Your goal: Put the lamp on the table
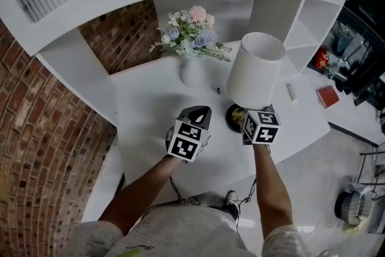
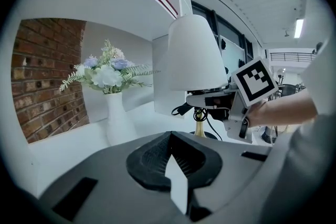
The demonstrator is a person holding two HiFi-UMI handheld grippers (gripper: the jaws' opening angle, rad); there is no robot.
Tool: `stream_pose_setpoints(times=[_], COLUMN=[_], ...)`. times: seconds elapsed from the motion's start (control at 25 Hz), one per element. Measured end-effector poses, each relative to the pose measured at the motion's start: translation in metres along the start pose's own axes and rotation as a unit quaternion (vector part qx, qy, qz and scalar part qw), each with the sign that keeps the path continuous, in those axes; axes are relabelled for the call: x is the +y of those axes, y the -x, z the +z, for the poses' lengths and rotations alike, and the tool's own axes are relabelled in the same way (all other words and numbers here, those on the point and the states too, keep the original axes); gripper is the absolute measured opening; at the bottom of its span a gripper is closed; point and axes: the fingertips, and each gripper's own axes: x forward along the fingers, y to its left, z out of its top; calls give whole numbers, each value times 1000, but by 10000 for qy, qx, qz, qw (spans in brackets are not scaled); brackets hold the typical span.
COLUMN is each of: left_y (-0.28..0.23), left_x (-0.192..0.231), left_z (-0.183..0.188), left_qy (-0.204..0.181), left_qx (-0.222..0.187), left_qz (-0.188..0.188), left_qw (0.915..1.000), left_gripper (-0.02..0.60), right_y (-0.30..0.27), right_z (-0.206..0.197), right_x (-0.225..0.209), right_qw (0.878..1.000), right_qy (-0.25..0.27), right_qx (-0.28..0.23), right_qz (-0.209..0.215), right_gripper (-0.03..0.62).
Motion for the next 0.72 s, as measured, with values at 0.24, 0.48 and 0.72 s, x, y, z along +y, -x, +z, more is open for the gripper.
stream_pose_setpoints(times=[0.24,0.48,0.72], left_y=[-4,-7,-5], left_x=[-8,-14,-18], left_z=[0,2,4], left_qy=[-3,-51,-105], left_qx=[44,20,32], left_qz=[-55,-61,-64], left_qw=[10000,10000,9999], left_gripper=[-5,-5,-5], right_y=[6,12,17], right_z=[-2,-7,-9], right_x=[-4,-7,-5], right_qw=[9999,9998,9995], right_qy=[-37,5,88], right_qx=[-129,-195,-278], right_qz=[18,87,131], right_gripper=[143,143,143])
